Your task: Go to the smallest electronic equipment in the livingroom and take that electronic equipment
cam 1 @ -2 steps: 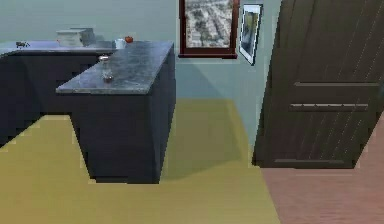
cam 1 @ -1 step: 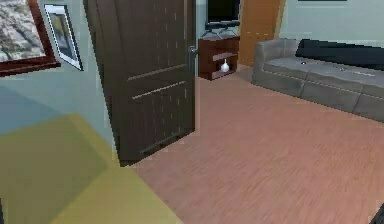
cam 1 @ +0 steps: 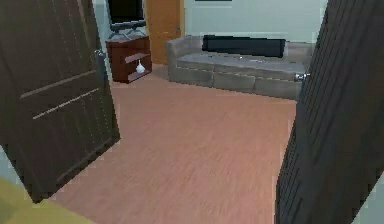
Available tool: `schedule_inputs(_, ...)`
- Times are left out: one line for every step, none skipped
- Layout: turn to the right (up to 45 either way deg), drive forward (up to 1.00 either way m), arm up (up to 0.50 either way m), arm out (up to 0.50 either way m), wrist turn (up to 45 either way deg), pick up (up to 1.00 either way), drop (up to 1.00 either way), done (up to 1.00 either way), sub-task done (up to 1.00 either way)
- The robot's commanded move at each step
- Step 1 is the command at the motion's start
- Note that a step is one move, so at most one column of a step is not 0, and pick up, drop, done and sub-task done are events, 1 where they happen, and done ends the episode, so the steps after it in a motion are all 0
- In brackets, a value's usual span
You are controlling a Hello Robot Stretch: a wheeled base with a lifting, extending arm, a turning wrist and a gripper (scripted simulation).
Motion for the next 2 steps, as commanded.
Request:
schedule_inputs(0.0,1.0,0.0,0.0,0.0,0.0,0.0,0.0,0.0)
schedule_inputs(3.0,0.0,0.0,0.0,0.0,0.0,0.0,0.0,0.0)
